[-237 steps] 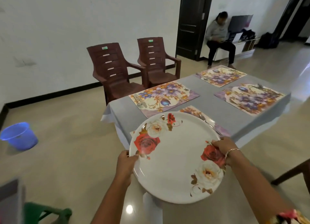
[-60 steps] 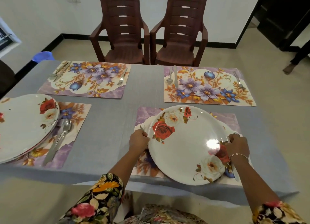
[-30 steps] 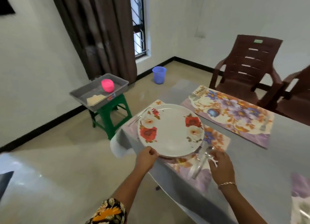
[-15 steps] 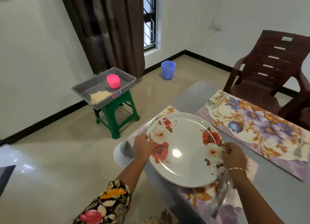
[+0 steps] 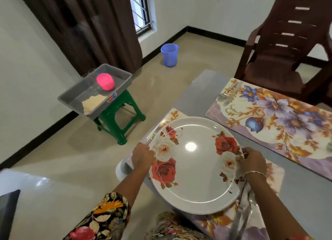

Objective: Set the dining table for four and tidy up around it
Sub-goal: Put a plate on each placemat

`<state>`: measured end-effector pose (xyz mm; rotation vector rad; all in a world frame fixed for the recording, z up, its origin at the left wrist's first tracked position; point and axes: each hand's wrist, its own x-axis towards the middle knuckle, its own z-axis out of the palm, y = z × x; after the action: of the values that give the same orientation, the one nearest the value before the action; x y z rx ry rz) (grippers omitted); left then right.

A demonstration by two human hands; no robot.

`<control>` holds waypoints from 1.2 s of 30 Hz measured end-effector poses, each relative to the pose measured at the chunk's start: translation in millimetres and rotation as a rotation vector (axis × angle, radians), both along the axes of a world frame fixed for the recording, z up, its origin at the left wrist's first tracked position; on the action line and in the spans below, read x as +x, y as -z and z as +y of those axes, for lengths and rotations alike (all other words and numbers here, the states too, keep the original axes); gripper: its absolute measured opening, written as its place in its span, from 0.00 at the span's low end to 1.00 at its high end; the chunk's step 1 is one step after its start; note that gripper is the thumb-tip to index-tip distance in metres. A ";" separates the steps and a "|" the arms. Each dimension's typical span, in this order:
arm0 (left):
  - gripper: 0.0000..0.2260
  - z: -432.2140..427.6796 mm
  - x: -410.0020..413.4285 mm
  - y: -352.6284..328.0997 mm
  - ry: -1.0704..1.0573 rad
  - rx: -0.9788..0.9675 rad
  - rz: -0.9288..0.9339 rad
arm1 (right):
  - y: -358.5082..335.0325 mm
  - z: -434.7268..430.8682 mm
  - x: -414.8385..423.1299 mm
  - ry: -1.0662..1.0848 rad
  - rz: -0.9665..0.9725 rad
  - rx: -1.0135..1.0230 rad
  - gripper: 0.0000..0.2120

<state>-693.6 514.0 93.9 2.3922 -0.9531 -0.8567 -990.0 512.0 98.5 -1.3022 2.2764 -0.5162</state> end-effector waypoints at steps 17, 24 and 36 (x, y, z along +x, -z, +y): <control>0.07 -10.5 14.0 -15.6 0.051 0.032 0.295 | 1.9 -5.9 0.1 0.017 0.063 0.114 0.12; 0.15 -8.6 -1.6 -26.2 0.095 -0.117 0.412 | 1.3 -7.6 1.2 0.099 -0.058 0.109 0.10; 0.13 -22.0 28.8 -42.4 0.067 -0.181 0.616 | -41.4 -21.0 19.0 0.116 -0.100 0.097 0.10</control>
<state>-664.8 492.0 136.3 1.7777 -0.8125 -1.3585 -971.0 491.0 139.8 -1.0789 2.2733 -0.4927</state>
